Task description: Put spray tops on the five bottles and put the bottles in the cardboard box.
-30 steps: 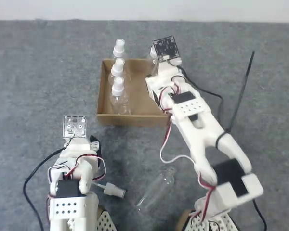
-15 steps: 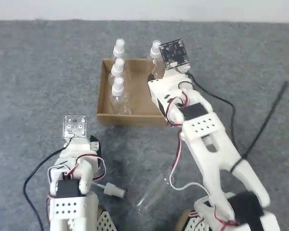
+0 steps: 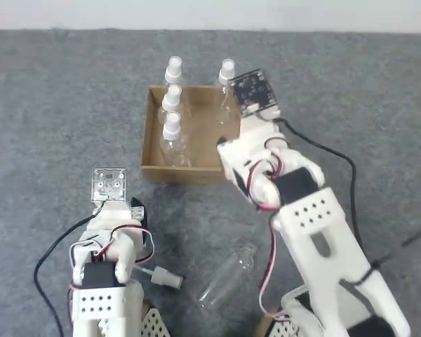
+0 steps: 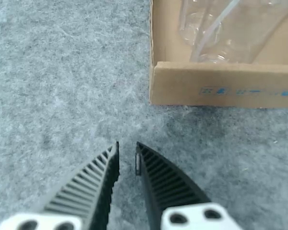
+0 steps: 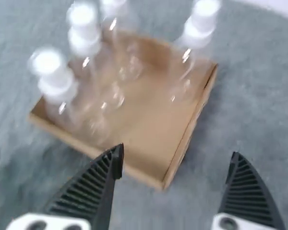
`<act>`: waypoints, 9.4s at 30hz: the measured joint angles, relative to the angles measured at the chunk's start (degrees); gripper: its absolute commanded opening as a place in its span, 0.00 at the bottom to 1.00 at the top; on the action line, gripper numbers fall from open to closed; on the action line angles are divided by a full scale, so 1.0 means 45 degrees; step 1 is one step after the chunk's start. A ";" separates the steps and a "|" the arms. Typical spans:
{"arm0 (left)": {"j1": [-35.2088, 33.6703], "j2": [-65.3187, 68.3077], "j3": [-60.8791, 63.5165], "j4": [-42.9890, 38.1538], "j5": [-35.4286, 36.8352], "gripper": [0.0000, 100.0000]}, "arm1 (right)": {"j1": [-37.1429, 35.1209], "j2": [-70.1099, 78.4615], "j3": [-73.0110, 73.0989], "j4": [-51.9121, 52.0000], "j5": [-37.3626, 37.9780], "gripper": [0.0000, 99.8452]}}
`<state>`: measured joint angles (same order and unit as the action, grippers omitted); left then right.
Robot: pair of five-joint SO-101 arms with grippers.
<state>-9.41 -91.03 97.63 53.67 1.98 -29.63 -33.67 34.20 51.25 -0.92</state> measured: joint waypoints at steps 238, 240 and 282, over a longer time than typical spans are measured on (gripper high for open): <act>0.0000 0.0000 0.0000 0.0000 0.0000 0.05 | 0.0527 -0.0762 0.2247 0.5822 0.3614 0.01; 0.0000 0.0000 0.0000 0.0000 0.0000 0.05 | 0.0527 -0.1504 0.2247 0.5822 0.3614 0.01; 0.0000 0.0000 0.0000 0.0000 0.0000 0.05 | -0.0078 -0.7306 0.4474 0.2266 0.2794 0.01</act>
<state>-9.41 -91.03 97.63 53.67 1.98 -29.98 -66.55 54.33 61.45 11.65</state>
